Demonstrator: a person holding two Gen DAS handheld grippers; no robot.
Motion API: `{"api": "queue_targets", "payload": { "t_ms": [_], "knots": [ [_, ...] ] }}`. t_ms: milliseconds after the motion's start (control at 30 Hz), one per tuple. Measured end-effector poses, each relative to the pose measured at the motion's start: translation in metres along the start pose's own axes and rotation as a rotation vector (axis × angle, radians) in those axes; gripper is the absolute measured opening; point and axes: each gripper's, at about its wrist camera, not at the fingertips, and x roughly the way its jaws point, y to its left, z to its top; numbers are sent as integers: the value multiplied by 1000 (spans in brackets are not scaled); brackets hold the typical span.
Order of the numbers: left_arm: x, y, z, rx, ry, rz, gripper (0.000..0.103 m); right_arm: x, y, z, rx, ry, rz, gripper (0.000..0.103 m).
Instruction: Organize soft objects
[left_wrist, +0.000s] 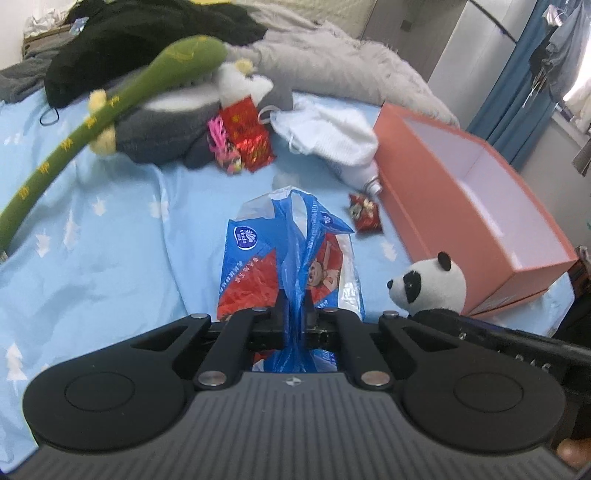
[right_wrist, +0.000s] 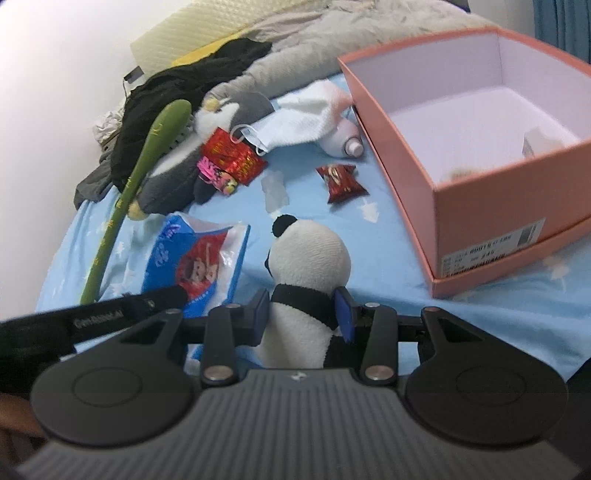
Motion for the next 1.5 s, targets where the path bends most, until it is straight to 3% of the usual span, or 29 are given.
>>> {"api": "queue_targets", "payload": {
  "t_ms": [600,1000,1233,1500],
  "knots": [
    [-60,-38,15,41,-81,-83,6,-72,11,10,-93,-117,-32,38],
    [-60,-82,13,96,-86,-136,6,-101,-11,1,-72,-166,-63,36],
    [-56,-115,43,130,-128,-200,6,-119,-34,17,-67,-234,-88,35],
    [-22,-172,99,172,-106,-277,6,-128,-70,75,-33,-271,-110,35]
  ]
}}
